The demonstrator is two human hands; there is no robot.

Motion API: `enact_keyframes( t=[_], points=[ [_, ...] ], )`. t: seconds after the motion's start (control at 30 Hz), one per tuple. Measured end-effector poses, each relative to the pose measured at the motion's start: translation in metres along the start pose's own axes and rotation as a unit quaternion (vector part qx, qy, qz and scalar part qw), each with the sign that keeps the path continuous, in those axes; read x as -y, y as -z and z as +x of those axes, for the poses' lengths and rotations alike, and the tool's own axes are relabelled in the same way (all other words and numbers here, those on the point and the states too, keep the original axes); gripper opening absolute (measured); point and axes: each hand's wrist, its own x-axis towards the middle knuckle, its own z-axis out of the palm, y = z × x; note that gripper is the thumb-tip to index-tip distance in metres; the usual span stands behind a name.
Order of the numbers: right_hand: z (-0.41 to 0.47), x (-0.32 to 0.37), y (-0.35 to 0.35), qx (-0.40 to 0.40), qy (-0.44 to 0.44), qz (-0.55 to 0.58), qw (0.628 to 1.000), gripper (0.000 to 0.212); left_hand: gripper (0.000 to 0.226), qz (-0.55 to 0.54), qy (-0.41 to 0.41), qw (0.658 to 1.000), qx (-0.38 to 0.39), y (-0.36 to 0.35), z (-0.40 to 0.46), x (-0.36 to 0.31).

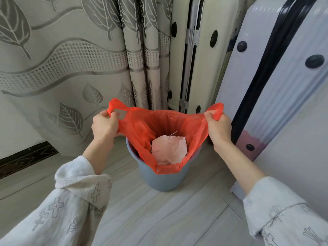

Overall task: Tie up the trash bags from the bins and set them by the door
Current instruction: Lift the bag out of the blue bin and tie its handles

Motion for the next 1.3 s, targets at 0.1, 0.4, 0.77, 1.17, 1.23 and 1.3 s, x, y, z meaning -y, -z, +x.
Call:
enact_keyframes(
  t=[0.1, 0.4, 0.77, 1.17, 1.23, 1.3],
  points=[
    [0.004, 0.03, -0.003, 0.022, 0.134, -0.139, 0.981, 0.019, 0.014, 0.039, -0.077, 0.996, 0.008, -0.003, -0.003, -0.032],
    [0.01, 0.076, -0.011, 0.119, -0.023, 0.179, 0.976, 0.031, 0.014, -0.105, -0.14, 0.972, 0.157, -0.011, -0.026, -0.083],
    [-0.015, 0.034, 0.002, 0.126, -0.023, 0.04, 0.991, 0.029, 0.046, -0.122, -0.019, 0.94, 0.319, 0.001, -0.041, -0.043],
    [-0.073, -0.04, -0.013, 0.212, -0.119, -0.188, 0.952, 0.036, 0.016, 0.121, 0.086, 0.941, 0.305, -0.003, -0.076, 0.047],
    [-0.077, -0.042, -0.017, 0.214, -0.111, -0.193, 0.951, 0.03, 0.014, 0.091, 0.105, 0.941, 0.307, -0.008, -0.08, 0.06],
    [-0.08, -0.043, -0.019, 0.209, -0.113, -0.195, 0.951, 0.031, 0.016, 0.08, 0.103, 0.947, 0.293, -0.013, -0.085, 0.066]
  ],
)
